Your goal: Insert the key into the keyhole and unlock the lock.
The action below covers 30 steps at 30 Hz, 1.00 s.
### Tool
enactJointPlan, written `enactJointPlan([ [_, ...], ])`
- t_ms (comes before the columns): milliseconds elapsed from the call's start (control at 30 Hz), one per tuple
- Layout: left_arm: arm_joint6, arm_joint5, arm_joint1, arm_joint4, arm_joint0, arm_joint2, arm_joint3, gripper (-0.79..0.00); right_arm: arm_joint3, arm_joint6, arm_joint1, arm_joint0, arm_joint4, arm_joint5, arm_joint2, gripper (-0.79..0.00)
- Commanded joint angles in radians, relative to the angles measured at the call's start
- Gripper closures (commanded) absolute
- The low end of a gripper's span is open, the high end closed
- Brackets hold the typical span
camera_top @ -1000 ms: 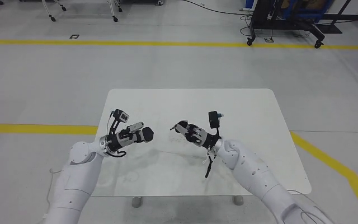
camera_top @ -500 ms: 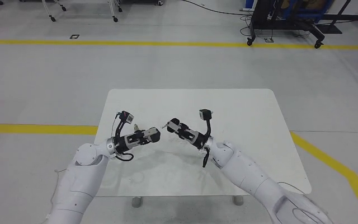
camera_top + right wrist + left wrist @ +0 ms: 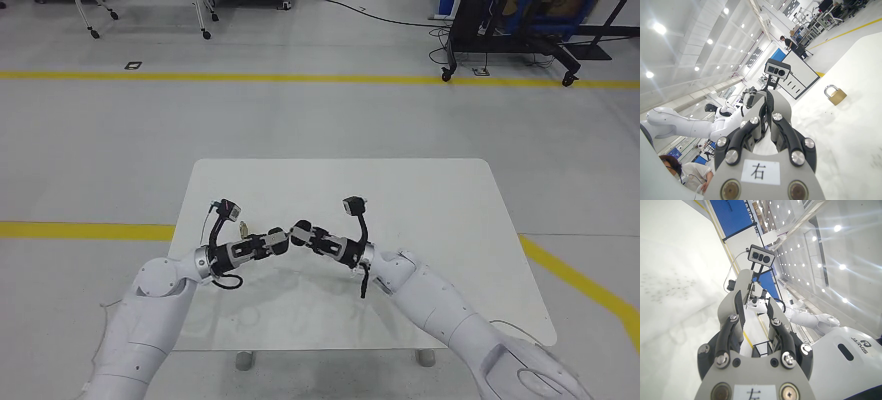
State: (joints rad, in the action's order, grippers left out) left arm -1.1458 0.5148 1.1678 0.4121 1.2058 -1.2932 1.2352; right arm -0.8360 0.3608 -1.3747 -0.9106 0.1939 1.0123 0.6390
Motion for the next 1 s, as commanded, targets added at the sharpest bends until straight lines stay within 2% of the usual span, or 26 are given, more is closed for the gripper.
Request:
enactJointPlan([
  [0,0.011,0.007,-0.001,-0.016,0.001,0.003,0.002,-0.249,0.005,0.024,-0.002,0.002,0.008,0.0,0.007,0.0],
  [33,0.016,0.008,-0.001,-0.022,0.002,0.005,0.002,-0.24,0.007,0.035,-0.003,0.003,0.011,0.0,0.011,0.0],
  [67,0.022,0.01,-0.002,-0.028,0.002,0.006,0.003,-0.194,0.008,0.045,-0.004,0.003,0.013,0.0,0.015,0.0],
  [100,0.028,0.011,-0.002,-0.034,0.002,0.008,0.004,-0.077,0.01,0.055,-0.005,0.003,0.015,0.0,0.018,0.0],
  [133,0.035,0.014,-0.003,-0.042,0.002,0.009,0.005,0.0,0.011,0.065,-0.006,0.002,0.018,0.0,0.021,0.0],
  [467,0.078,0.04,-0.007,-0.082,-0.004,0.018,-0.005,0.0,0.023,0.143,-0.017,-0.001,0.036,0.0,0.048,0.0],
  [500,0.08,0.044,-0.007,-0.082,-0.005,0.019,-0.005,0.0,0.023,0.148,-0.018,-0.002,0.034,0.0,0.051,-0.274],
  [533,0.083,0.047,-0.008,-0.083,-0.005,0.019,-0.006,0.0,0.024,0.155,-0.018,-0.004,0.035,0.0,0.054,-0.779],
  [767,0.102,0.058,-0.012,0.018,-0.001,-0.008,-0.01,0.0,0.024,0.171,-0.018,-0.007,0.047,0.0,0.063,-0.785],
  [967,0.102,0.058,-0.012,0.018,-0.001,-0.008,-0.01,0.0,0.024,0.171,-0.018,-0.007,0.047,0.0,0.063,-0.785],
])
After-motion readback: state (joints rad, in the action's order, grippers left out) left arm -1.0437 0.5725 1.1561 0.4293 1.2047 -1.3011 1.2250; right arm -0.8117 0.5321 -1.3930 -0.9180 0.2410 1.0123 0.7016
